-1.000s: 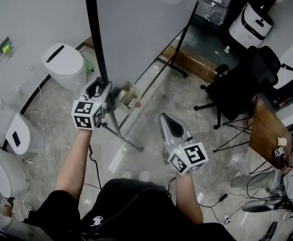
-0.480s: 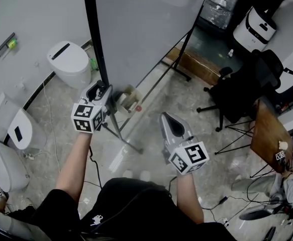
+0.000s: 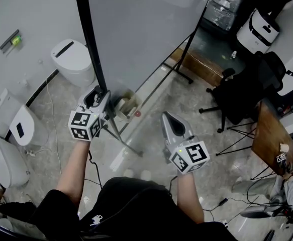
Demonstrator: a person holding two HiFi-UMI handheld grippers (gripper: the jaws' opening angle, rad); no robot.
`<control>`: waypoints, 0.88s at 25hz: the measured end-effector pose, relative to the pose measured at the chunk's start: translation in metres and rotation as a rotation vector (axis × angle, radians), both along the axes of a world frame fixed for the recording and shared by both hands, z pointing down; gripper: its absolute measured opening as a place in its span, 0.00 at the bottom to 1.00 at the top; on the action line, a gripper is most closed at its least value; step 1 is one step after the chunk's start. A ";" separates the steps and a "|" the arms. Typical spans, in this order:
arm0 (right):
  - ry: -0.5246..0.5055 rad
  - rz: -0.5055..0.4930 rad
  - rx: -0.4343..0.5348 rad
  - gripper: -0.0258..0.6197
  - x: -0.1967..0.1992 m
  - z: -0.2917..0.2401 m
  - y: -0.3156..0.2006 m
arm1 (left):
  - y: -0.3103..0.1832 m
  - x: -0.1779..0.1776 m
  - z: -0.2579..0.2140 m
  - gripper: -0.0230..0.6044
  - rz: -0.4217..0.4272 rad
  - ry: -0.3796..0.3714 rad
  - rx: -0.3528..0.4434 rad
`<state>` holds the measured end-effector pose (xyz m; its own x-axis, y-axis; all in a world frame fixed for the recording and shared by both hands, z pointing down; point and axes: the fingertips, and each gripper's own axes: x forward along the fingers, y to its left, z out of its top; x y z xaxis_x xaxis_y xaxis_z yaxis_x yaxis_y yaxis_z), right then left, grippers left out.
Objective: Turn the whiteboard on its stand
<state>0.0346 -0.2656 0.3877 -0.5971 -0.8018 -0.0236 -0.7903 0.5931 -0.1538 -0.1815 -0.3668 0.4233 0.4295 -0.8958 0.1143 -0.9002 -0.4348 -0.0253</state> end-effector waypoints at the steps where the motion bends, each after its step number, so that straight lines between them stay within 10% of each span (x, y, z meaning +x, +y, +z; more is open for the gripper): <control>1: -0.001 -0.006 0.001 0.05 -0.002 0.000 0.001 | 0.003 -0.002 0.001 0.35 -0.002 0.000 0.000; 22: -0.018 -0.034 0.024 0.05 0.005 -0.005 0.019 | 0.027 -0.004 -0.008 0.48 -0.080 -0.037 0.051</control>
<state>0.0392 -0.2464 0.3824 -0.6233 -0.7802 -0.0531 -0.7669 0.6231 -0.1534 -0.1856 -0.3399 0.4152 0.3526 -0.9322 0.0821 -0.9300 -0.3588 -0.0793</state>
